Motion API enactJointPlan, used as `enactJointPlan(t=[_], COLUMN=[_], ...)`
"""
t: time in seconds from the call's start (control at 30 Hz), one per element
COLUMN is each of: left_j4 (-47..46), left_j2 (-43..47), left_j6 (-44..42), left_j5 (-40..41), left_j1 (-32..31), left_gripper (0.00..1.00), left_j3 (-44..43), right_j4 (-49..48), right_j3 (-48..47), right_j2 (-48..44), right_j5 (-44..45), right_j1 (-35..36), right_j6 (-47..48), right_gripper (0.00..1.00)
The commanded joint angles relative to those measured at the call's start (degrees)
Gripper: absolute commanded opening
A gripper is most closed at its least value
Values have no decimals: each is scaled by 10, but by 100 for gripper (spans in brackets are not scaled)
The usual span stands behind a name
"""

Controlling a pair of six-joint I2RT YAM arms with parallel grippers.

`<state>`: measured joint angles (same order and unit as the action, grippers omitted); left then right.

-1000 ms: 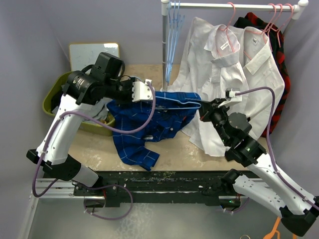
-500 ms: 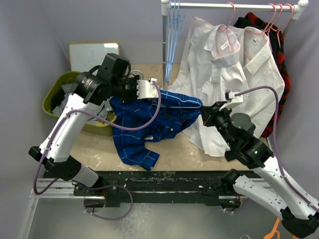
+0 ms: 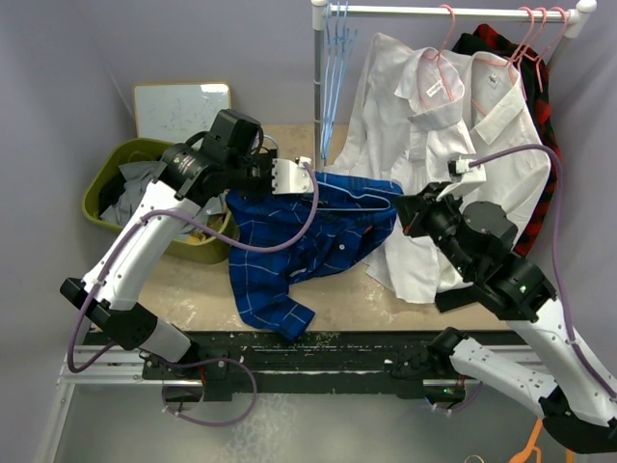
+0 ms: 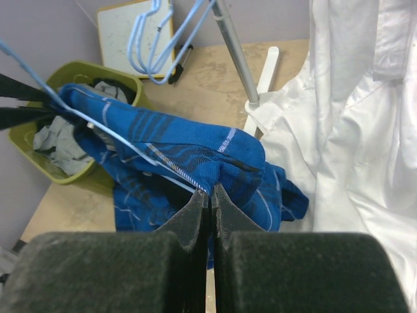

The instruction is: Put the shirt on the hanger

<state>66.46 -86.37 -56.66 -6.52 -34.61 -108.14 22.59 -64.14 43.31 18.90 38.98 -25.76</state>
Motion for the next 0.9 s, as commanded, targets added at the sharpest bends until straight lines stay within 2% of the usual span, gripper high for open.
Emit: enactJointPlan(t=[0.0,0.07,0.23,0.3,0.4,0.5,0.63,0.87], left_j4=[2,-4,-21,-26,-28,-30,-31,-45], left_j2=[8,7,3,4,8,17,29,46], left_j6=[1,7,37,58,97,132,169,238], left_j5=[119,115,88,70,47,16,-28,-89], left_j1=[20,20,20,20,20,20,21,35], left_gripper=[0,0,0,0,0,0,0,0], left_j3=[20,25,23,16,6,-1,-15,-67], right_j4=[59,77,64,23,-66,-133,-152,-265], right_j3=[-103,-130,-135,-104,-44,-35,-102,-113], right_j2=[-5,15,74,96,124,172,263,335], right_j5=[21,17,-110,-164,-197,-184,-107,-126], right_j1=[-10,-10,-9,-9,-7,29,116,167], right_j6=[-1,4,2,-20,-71,-101,-85,-113], right_gripper=[0,0,0,0,0,0,0,0])
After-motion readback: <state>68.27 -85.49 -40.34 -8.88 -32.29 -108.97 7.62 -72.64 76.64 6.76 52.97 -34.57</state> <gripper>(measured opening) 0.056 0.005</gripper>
